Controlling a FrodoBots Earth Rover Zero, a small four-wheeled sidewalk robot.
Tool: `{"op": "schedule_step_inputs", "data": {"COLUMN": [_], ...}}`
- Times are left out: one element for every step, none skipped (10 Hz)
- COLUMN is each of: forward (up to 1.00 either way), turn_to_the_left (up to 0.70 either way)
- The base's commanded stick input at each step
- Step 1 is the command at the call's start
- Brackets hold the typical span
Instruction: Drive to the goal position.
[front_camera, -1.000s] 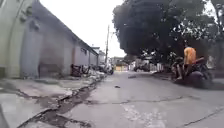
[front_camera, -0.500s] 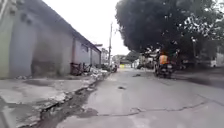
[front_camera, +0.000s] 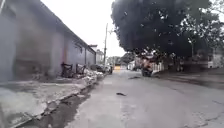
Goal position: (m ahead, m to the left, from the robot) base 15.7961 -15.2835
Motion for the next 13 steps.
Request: {"op": "schedule_step_inputs", "data": {"forward": [1.0,1.0,1.0,1.0,1.0,1.0,1.0,1.0,1.0,1.0,1.0,1.0,1.0], "turn_to_the_left": [0.0,0.0,-0.01,-0.02,-0.02,-0.02,0.0,0.0,0.0,0.0,0.0,-0.01,-0.17]}}
